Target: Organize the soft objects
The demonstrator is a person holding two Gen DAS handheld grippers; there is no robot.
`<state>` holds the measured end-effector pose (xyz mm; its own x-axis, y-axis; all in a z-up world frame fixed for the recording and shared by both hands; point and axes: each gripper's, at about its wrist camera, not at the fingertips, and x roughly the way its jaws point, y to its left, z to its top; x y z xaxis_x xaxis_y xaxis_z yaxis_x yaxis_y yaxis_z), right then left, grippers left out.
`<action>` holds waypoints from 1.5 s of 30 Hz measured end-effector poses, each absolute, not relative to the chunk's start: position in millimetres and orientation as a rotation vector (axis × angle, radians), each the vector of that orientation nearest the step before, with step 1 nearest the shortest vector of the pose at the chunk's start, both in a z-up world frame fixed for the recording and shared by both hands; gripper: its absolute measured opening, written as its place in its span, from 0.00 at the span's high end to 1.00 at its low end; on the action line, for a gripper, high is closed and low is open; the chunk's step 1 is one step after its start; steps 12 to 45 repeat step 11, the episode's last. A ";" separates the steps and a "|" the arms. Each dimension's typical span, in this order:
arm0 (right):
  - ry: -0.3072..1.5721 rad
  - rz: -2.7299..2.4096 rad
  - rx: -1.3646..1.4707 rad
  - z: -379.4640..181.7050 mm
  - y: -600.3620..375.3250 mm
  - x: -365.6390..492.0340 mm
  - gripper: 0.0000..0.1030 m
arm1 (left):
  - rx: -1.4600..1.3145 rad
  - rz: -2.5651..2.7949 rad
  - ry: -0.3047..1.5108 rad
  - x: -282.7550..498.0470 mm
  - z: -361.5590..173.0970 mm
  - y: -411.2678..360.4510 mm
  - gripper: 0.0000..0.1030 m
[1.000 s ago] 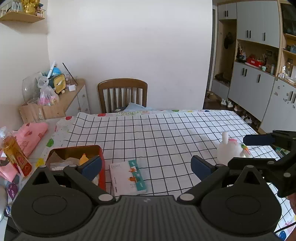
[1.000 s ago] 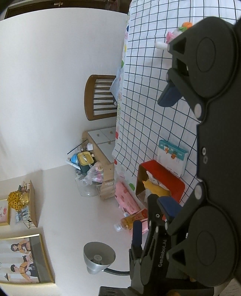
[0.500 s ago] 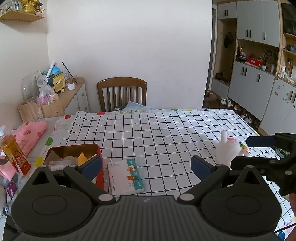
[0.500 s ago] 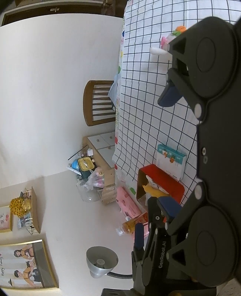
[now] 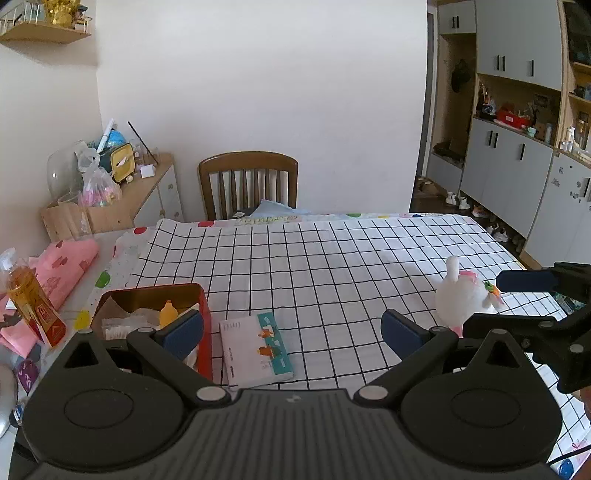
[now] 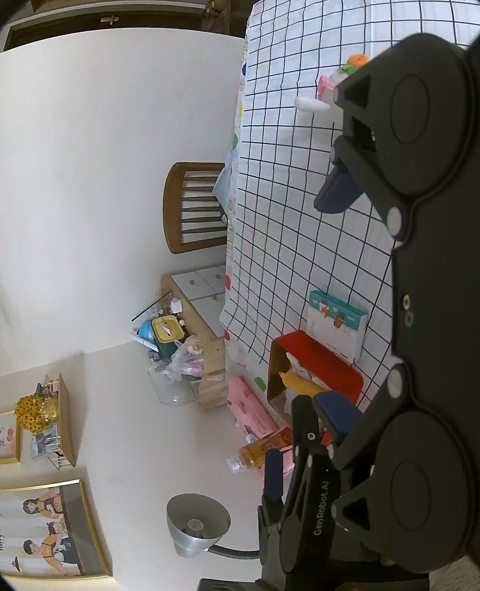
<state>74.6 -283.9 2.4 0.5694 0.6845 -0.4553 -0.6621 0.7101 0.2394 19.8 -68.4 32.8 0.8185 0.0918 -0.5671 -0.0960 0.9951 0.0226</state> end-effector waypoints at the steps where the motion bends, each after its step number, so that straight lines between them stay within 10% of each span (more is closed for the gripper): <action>1: 0.555 0.792 0.044 2.3 -283.7 74.9 0.00 | -0.007 0.104 0.604 19.3 32.7 -68.3 0.00; 45: 0.572 0.796 0.046 0.2 -280.7 79.1 0.00 | -0.028 0.111 0.613 18.2 31.1 -63.6 0.00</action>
